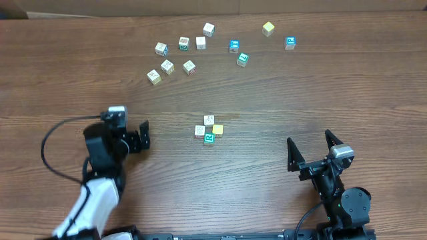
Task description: Form a circle
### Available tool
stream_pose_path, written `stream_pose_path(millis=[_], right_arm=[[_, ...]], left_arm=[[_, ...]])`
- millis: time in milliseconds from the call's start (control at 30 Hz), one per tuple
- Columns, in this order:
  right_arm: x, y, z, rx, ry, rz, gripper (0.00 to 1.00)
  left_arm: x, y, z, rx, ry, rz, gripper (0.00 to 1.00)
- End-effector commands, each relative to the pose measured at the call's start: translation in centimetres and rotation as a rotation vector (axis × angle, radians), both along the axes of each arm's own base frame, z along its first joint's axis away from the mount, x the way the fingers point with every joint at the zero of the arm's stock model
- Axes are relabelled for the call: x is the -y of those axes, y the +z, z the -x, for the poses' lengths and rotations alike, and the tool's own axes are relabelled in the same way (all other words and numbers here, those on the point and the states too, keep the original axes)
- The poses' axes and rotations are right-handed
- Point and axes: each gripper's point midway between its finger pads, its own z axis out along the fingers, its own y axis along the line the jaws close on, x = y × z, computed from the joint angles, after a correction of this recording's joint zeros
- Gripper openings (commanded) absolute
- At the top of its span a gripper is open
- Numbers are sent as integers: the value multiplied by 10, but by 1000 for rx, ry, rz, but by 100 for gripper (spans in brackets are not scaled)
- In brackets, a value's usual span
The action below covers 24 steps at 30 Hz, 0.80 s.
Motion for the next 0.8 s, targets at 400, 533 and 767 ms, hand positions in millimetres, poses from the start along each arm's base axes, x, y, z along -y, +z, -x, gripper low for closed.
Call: stream_pose_path(millis=[400, 533, 767], right_arm=[[0, -1, 0, 8, 3, 7, 100], [0, -1, 0, 8, 3, 7, 100], [0, -1, 0, 8, 3, 7, 100]], left_arm=[[16, 0, 49, 148, -49, -26, 99], [17, 4, 58, 199, -44, -25, 99], [17, 15, 64, 229, -39, -39, 99]])
